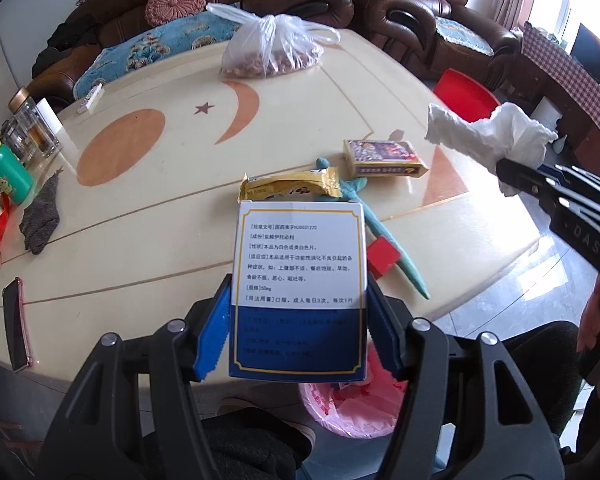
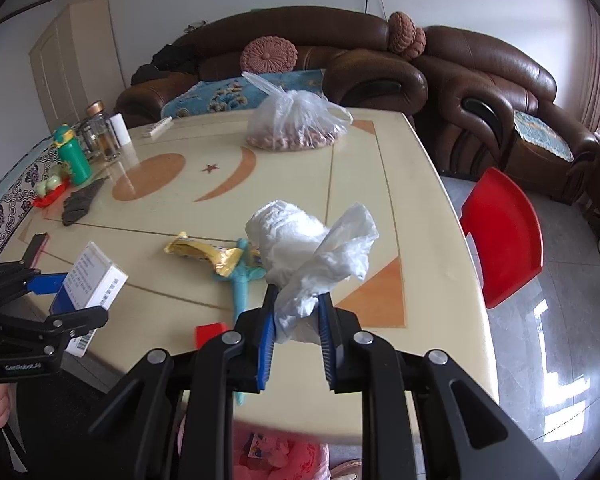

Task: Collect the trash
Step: 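Grasp the white box with the left gripper while the right gripper grasps the tissue, then carry the white box in the left tool and tissue in the right tool over the wastebasket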

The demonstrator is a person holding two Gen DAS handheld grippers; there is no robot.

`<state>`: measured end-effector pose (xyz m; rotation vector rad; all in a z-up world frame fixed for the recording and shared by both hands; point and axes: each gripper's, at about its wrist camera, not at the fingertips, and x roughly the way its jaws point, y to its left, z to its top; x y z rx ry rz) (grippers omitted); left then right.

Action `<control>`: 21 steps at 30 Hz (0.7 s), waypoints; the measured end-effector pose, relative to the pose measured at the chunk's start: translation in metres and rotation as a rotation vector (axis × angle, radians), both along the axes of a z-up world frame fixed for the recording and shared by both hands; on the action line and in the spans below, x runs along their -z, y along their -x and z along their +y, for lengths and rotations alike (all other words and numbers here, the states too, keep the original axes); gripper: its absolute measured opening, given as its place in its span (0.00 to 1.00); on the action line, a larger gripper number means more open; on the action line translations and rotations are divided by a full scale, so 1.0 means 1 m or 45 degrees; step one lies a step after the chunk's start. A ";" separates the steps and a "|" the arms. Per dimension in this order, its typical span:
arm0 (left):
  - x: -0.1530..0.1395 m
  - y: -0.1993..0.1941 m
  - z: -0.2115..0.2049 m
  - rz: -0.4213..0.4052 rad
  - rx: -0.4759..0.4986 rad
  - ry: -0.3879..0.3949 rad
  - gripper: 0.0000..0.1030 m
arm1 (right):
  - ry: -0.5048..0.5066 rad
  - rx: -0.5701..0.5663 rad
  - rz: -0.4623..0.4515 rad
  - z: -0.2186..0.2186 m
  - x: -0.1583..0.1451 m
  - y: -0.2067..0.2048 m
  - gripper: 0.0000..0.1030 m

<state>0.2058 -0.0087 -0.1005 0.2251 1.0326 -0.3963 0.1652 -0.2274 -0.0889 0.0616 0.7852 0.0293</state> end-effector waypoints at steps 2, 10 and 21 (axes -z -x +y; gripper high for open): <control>-0.008 0.008 0.000 -0.017 0.002 0.004 0.59 | -0.002 -0.011 -0.017 0.005 -0.007 0.011 0.20; -0.040 0.048 -0.001 -0.107 0.035 0.019 0.59 | 0.005 -0.050 -0.083 0.021 -0.039 0.056 0.20; -0.049 0.097 -0.001 -0.147 0.077 0.020 0.59 | 0.047 -0.094 -0.101 0.041 -0.054 0.112 0.20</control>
